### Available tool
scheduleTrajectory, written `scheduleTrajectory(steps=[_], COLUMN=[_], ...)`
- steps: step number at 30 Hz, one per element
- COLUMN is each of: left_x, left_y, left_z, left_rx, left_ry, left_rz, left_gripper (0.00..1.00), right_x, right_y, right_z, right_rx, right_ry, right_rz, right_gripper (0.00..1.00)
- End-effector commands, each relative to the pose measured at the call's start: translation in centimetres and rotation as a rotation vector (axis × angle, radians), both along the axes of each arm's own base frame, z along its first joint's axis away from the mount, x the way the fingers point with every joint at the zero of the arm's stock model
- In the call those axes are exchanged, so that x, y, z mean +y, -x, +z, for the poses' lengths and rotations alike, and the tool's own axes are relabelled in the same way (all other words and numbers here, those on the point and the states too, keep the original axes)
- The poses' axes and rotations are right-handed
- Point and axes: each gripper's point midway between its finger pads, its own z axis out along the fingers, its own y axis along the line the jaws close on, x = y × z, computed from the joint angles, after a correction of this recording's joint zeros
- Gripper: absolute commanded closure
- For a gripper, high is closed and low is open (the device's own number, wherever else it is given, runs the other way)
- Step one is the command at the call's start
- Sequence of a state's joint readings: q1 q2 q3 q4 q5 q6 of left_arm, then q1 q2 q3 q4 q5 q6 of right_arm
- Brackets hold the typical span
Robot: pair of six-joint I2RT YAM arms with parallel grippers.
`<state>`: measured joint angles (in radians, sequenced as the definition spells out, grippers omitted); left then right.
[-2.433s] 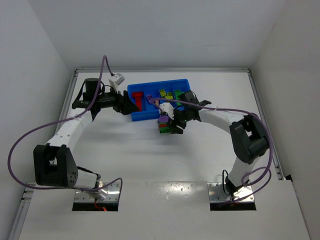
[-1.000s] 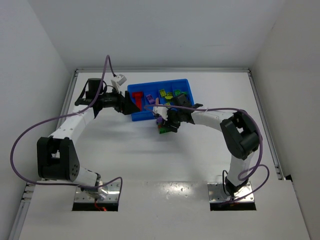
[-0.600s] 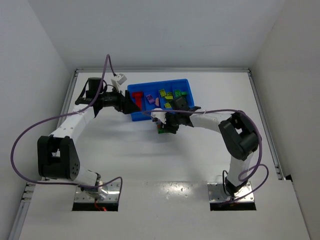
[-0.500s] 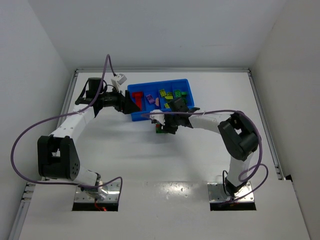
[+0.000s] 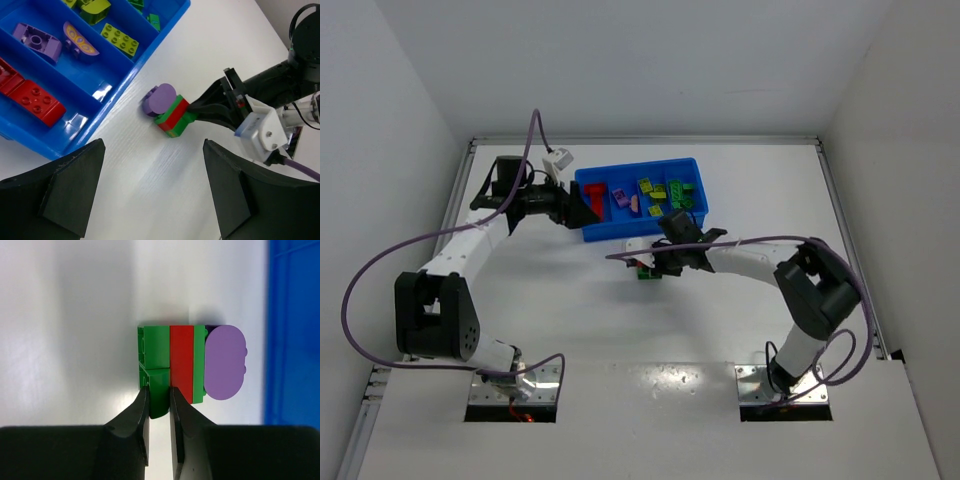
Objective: Sort the legos into containers by color
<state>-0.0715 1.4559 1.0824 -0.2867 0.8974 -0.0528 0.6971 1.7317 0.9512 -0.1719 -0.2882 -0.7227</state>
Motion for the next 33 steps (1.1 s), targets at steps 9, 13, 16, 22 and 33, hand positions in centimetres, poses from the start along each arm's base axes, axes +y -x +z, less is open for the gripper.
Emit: scheduleTrajectory(steps=[9, 13, 16, 22, 33], left_x=[-2.2, -3.5, -4.2, -5.1, -5.8], left_y=[6.6, 7.7, 8.1, 7.8, 8.1], left_z=[0.2, 0.6, -0.1, -1.5, -4.0], left_rx=[0.157, 0.230, 0.243, 0.270, 0.323], left_ry=[0.278, 0.340, 0.317, 0.287, 0.217], left_rz=[-0.288, -0.369, -0.370, -0.374, -0.392], left_gripper=[0.15, 0.15, 0.15, 0.15, 0.15], right_x=[-1.9, 1.4, 3.3, 5.8, 6.4], right_y=[5.8, 7.5, 8.8, 9.6, 10.4], right_z=[5.4, 7.3, 9.1, 12.1, 11.3], right_rx=[-0.007, -0.050, -0.058, -0.087, -0.192], right_ry=[0.056, 0.001, -0.022, -0.037, 0.072], right_rz=[0.059, 0.159, 0.219, 0.269, 0.328], right_gripper=[0.96, 0.96, 0.96, 0.97, 0.97])
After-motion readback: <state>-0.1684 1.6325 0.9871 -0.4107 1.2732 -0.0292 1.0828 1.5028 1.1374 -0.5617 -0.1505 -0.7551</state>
